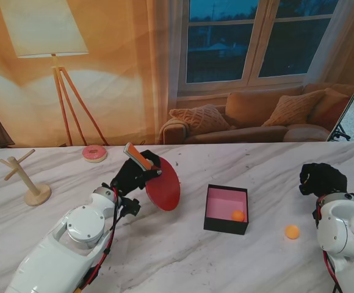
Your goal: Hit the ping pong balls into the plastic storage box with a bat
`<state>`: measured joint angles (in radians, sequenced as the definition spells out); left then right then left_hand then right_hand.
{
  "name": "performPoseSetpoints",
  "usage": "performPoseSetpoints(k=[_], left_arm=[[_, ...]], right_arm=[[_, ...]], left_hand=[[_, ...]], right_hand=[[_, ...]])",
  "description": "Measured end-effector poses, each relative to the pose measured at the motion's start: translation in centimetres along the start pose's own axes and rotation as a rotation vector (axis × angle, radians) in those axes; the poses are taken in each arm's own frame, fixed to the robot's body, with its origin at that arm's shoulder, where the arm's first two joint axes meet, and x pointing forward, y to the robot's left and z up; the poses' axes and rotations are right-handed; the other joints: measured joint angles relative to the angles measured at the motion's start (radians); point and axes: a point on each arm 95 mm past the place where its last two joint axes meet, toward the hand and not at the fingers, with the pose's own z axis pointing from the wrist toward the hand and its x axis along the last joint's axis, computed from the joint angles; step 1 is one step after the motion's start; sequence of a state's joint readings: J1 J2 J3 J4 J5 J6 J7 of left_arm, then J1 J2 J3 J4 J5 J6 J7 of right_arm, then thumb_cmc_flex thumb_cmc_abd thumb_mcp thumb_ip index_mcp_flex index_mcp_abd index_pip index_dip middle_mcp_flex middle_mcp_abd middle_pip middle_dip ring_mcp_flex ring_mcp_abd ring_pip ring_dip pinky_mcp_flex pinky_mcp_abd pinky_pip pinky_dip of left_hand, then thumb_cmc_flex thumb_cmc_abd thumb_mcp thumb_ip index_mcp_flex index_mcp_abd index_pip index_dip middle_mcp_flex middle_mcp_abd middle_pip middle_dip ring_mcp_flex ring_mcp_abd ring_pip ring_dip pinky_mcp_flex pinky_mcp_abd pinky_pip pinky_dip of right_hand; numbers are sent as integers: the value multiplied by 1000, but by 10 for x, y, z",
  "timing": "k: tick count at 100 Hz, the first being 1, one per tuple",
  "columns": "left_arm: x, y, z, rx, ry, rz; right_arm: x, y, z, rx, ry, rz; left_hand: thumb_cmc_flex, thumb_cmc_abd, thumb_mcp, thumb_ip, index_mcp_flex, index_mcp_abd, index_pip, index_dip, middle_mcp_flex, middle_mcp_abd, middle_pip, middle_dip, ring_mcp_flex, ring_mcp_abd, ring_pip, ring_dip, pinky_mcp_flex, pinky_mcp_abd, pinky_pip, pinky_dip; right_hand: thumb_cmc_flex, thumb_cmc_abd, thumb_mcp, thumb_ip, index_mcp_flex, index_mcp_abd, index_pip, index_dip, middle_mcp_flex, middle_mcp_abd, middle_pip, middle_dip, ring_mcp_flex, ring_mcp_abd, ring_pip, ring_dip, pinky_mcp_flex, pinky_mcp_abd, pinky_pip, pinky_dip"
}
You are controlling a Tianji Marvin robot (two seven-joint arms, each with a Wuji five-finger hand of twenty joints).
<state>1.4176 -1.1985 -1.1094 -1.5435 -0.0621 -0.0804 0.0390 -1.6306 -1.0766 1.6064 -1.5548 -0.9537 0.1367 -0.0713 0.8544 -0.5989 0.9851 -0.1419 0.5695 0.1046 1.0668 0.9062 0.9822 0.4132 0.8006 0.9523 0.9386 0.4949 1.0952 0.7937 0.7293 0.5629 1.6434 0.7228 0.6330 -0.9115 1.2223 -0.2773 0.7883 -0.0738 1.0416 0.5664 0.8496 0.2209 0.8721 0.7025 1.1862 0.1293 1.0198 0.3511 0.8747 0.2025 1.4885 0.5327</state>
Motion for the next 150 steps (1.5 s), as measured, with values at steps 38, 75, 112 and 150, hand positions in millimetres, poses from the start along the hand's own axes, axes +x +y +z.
performPoseSetpoints(k=[38, 75, 112, 150], left_arm=[[2, -5, -5, -26, 13, 6], [-8, -11, -16, -27, -27, 24], [-16, -16, -27, -7, -51, 40], [-22, -12, -29, 10, -56, 3]], right_arm=[[62, 21, 6, 22, 188, 43], [121, 32, 10, 38, 317, 143], [168, 50, 6, 47, 427, 211], [202, 42, -11, 92, 510, 272]], left_hand=[[0, 0, 0, 0, 0, 0, 0, 0, 0, 0, 0, 0, 0, 0, 0, 0, 0, 0, 0, 0], [0, 0, 0, 0, 0, 0, 0, 0, 0, 0, 0, 0, 0, 0, 0, 0, 0, 0, 0, 0], [0, 0, 0, 0, 0, 0, 0, 2, 0, 0, 0, 0, 0, 0, 0, 0, 0, 0, 0, 0], [0, -6, 12, -22, 3, 0, 0, 12, 0, 0, -1, 3, 0, 0, 0, 0, -1, 0, 0, 0]], right_hand=[[8, 0, -16, 0, 0, 0, 0, 0, 0, 0, 0, 0, 0, 1, 0, 0, 0, 0, 0, 0], [9, 0, -16, 0, 0, 0, 0, 0, 0, 0, 0, 0, 0, 1, 0, 1, 0, 0, 0, 0], [9, 0, -20, 0, 0, 0, 0, 0, 0, 0, 0, 1, 0, 1, 0, 3, 0, 0, 0, 0], [9, 12, -28, 0, 0, 0, -5, 0, 0, 0, -3, 2, 0, 1, 0, 13, 0, 0, 0, 0]])
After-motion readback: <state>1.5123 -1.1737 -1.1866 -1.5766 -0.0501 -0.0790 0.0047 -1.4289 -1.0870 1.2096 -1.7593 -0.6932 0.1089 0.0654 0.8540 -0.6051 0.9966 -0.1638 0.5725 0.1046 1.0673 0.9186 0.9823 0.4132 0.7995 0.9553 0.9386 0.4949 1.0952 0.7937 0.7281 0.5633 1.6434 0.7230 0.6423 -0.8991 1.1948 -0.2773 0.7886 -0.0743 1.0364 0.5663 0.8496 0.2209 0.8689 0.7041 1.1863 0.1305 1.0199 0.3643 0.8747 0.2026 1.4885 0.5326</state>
